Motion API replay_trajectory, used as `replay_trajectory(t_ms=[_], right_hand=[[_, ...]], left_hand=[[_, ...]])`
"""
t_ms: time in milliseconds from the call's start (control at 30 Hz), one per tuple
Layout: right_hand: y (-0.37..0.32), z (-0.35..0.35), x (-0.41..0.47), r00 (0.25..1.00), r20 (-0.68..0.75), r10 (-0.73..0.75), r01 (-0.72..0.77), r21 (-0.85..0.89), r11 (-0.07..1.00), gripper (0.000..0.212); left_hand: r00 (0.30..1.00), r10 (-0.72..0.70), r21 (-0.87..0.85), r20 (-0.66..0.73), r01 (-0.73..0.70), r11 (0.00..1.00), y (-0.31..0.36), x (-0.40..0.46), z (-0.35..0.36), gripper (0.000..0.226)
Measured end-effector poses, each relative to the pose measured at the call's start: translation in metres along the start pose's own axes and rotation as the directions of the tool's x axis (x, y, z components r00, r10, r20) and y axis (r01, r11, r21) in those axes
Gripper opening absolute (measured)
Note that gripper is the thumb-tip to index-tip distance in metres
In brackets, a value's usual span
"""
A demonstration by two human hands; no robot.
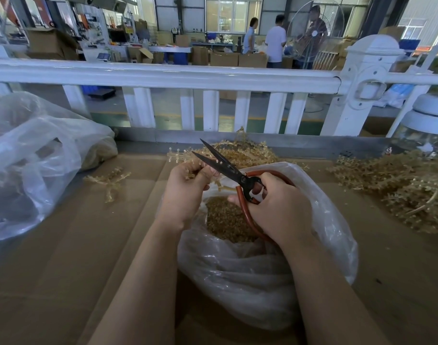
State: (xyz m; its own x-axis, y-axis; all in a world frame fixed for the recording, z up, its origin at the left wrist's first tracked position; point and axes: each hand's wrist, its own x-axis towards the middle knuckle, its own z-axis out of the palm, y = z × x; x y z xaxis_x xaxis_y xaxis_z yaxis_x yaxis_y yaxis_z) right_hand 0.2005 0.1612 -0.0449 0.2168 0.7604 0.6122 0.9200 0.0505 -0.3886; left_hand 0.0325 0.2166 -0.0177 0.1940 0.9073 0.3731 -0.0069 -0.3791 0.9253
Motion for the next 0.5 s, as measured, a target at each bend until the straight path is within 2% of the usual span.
replay_trajectory(t_ms=[200,333,500], right_hand=[[0.0013,0.001,-0.0004,1.0,-0.017,-0.02,0.02,0.019,1.0,0.069],[0.0008,0.0007,0.0007,1.0,0.01,-0.011,0.011,0.03,1.0,0.074],[0.001,-0.0018,0.0006,0.999,0.032,-0.017,0.016,0.032,0.999,0.078]], left_hand=[[1.0,-0.026,0.019,0.004,0.026,0.999,-0.0041,0.0027,-0.0031,0.028],[0.999,-0.033,-0.009,0.008,0.033,0.999,-0.0026,0.0034,-0.0039,0.04],[0.998,-0.059,-0.046,-0.006,0.058,0.997,-0.0016,0.004,-0.006,0.03]])
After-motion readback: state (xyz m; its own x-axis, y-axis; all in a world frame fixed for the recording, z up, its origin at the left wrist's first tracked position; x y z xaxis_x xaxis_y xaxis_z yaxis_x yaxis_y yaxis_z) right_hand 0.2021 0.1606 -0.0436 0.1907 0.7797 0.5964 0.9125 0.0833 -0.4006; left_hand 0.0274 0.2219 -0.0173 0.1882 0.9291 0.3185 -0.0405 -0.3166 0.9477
